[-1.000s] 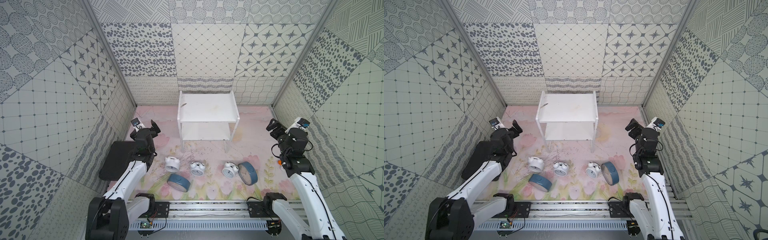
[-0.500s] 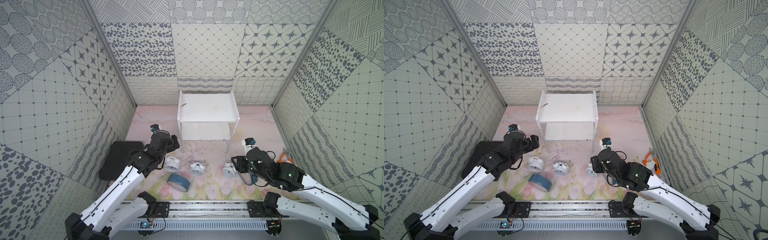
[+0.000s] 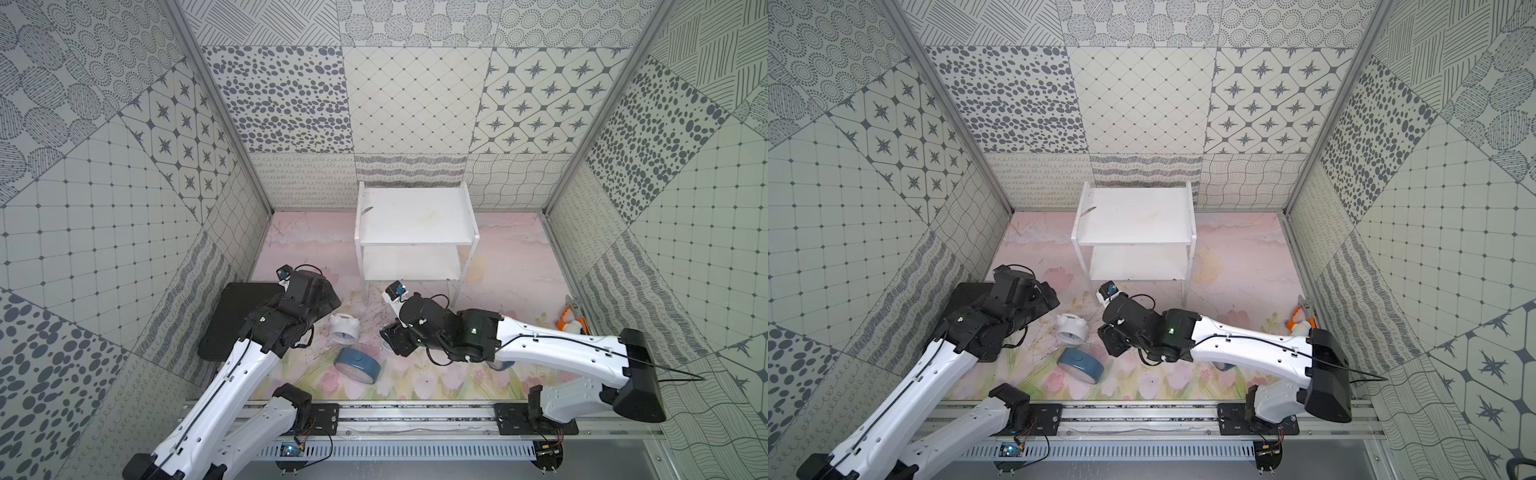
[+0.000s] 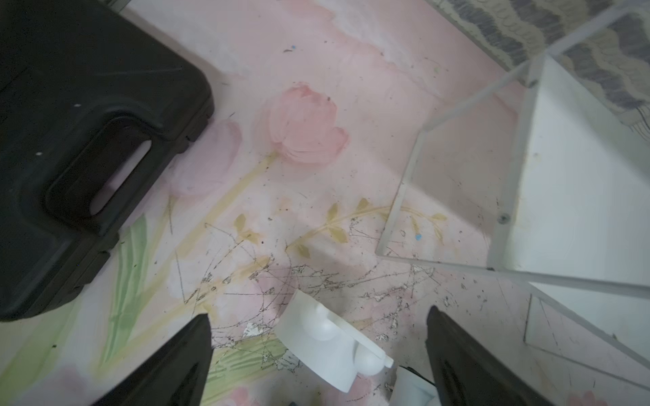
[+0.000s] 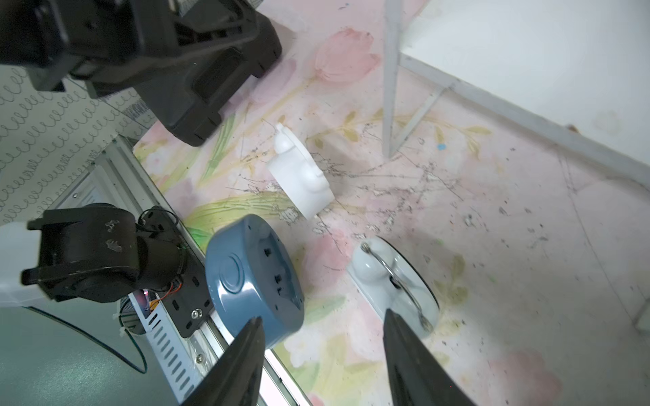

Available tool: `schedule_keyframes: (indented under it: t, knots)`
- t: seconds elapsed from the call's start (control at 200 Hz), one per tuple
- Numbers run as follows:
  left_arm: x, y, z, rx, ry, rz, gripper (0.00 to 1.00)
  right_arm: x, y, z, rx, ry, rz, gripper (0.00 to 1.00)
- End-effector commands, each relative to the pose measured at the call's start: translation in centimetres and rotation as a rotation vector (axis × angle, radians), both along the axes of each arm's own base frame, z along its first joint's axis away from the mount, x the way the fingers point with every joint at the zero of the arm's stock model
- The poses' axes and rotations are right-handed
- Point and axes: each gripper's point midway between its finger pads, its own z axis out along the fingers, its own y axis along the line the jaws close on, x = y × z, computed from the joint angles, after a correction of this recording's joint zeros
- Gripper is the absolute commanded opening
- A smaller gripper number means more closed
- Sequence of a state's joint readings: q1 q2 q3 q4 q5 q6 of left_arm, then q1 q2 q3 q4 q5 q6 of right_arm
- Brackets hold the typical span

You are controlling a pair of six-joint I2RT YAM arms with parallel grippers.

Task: Place the alarm clocks on the shelf by style
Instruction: Pick up the alarm from the center of the board.

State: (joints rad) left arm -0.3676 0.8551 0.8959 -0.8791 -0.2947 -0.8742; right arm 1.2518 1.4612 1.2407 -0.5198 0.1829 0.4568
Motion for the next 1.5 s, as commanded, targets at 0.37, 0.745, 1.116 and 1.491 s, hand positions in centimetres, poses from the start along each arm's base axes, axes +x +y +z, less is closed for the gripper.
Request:
schedule_keyframes:
  t: [0.37, 0.745, 1.116, 1.491]
  knots:
    - [-3.6, 3.2, -5.1, -0.230, 0.230, 0.272, 0.90, 2.6, 10.0, -1.8, -0.035, -0.113, 0.175, 0.72]
    - [-3.5, 3.0, -6.5, -0.232, 0.259, 0.260, 0.86, 5.7, 11.6, -4.8, -0.058, -0.086, 0.116, 0.69]
    - [-3.8, 2.8, -7.3, -0.229, 0.271, 0.244, 0.83, 5.5, 11.8, -6.4, -0.044, -0.025, 0.132, 0.54]
    - [-4.0, 2.7, -7.5, -0.231, 0.267, 0.225, 0.81, 5.9, 11.7, -7.7, -0.066, -0.016, 0.107, 0.44]
